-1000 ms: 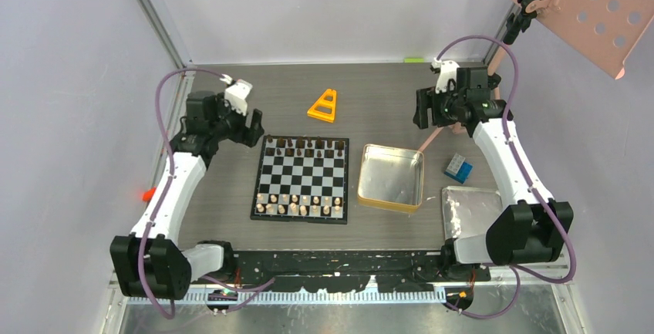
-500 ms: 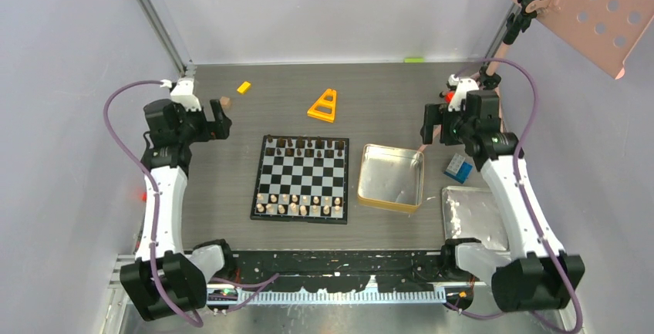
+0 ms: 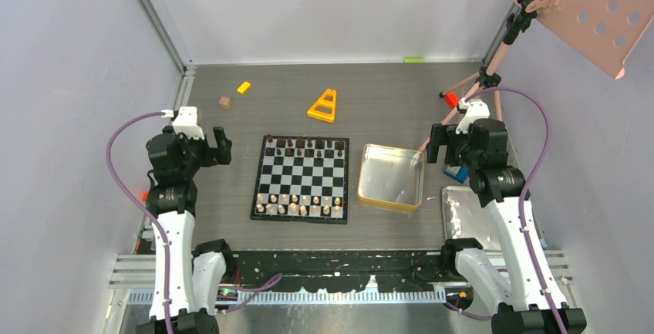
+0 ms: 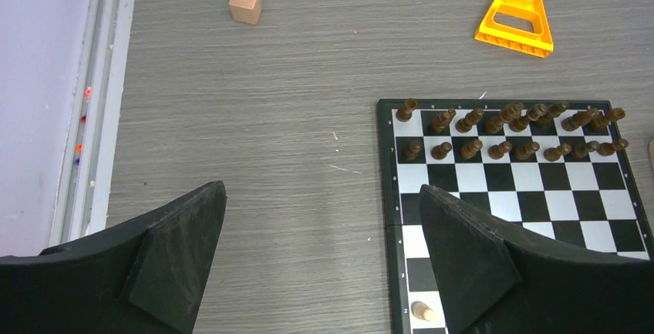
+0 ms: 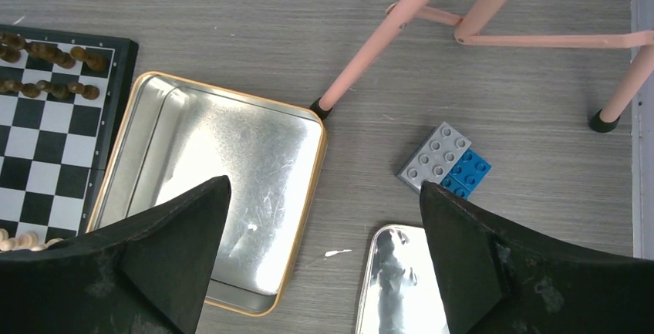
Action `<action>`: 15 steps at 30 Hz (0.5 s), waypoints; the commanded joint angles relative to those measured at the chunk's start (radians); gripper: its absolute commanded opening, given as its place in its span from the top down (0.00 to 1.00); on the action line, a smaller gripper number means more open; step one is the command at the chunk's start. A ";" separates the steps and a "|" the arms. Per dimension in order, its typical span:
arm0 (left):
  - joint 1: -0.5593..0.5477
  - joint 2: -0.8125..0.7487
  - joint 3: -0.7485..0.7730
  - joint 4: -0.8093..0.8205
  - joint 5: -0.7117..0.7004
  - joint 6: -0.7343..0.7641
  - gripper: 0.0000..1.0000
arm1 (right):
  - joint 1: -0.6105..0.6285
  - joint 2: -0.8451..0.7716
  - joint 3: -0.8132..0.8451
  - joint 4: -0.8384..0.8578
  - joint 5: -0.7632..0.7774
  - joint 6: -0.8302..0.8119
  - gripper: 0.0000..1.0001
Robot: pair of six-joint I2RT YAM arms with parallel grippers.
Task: Set up the chess pieces on the board
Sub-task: Reset both arms
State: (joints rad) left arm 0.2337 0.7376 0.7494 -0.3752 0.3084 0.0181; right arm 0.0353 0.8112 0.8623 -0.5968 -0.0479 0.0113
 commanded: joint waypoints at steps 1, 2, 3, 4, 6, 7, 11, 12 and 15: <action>0.007 -0.018 -0.031 0.078 0.026 0.031 0.00 | -0.005 -0.023 -0.010 0.062 0.036 0.000 0.00; 0.008 -0.010 -0.029 0.073 0.023 0.034 0.00 | -0.005 -0.029 -0.010 0.064 0.041 0.000 0.00; 0.009 -0.004 -0.027 0.068 0.021 0.036 0.00 | -0.005 -0.034 -0.011 0.066 0.044 -0.001 0.00; 0.010 0.000 -0.028 0.067 0.020 0.036 0.00 | -0.005 -0.047 -0.015 0.070 0.044 -0.003 0.01; 0.012 0.004 -0.036 0.075 0.023 0.036 0.00 | -0.004 -0.068 -0.025 0.078 0.045 -0.006 0.00; 0.013 0.004 -0.040 0.080 0.026 0.037 0.00 | -0.005 -0.075 -0.030 0.080 0.045 -0.006 0.00; 0.016 0.014 -0.048 0.085 0.046 0.036 0.00 | -0.004 -0.108 -0.035 0.083 0.045 -0.003 0.00; 0.016 0.017 -0.047 0.083 0.050 0.038 0.00 | -0.004 -0.114 -0.035 0.082 0.070 -0.002 0.00; 0.025 0.019 -0.046 0.077 0.056 0.037 0.00 | -0.005 -0.121 -0.033 0.072 0.076 0.002 0.00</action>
State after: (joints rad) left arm 0.2428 0.7567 0.7021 -0.3477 0.3351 0.0387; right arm 0.0353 0.7044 0.8261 -0.5671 -0.0082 0.0097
